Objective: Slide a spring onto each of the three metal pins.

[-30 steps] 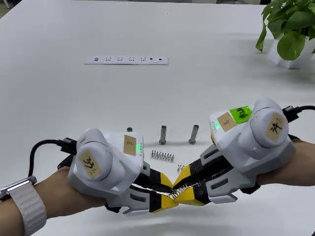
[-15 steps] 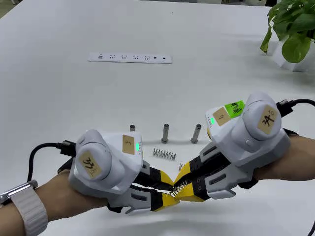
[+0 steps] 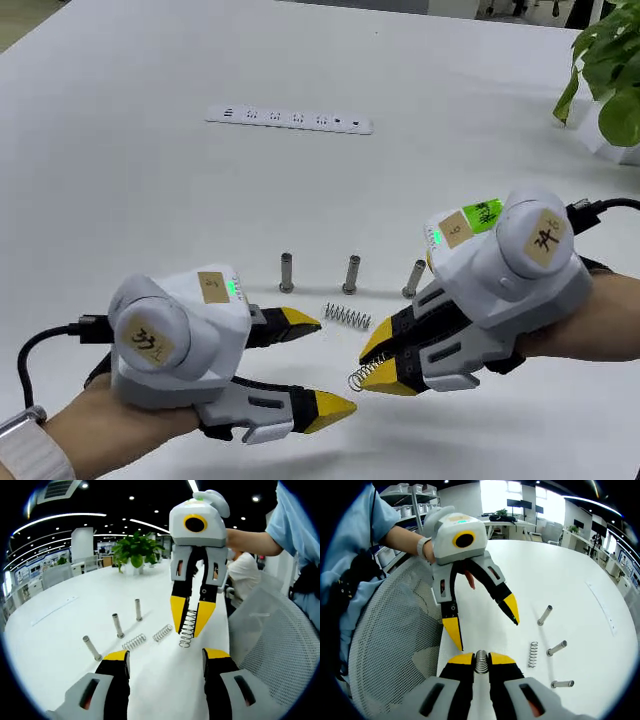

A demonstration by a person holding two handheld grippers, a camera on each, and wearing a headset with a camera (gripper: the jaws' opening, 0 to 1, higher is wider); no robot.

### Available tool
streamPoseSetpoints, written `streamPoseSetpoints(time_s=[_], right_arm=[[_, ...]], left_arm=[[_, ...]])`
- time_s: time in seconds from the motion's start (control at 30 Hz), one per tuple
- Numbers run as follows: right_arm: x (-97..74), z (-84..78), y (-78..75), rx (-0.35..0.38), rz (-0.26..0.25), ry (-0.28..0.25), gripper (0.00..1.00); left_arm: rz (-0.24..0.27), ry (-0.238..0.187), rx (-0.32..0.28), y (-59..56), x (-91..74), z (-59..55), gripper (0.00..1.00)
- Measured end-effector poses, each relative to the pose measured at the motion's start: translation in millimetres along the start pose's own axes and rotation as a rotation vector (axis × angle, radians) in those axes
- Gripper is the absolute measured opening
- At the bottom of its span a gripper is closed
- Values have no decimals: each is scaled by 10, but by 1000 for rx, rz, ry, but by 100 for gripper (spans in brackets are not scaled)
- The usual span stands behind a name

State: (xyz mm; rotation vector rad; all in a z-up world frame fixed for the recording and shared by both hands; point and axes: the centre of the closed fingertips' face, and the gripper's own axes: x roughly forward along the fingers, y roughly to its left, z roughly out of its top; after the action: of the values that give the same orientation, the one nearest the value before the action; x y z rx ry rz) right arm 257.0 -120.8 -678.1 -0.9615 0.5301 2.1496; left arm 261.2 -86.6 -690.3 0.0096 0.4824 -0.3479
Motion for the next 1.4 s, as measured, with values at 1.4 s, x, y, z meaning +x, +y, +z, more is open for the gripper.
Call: streamPoseSetpoints(time_s=[1.4], right_arm=[[124,687,-1147,-411,-28,278,12]], left_arm=[[214,57,-111,336,-199,-258,100]])
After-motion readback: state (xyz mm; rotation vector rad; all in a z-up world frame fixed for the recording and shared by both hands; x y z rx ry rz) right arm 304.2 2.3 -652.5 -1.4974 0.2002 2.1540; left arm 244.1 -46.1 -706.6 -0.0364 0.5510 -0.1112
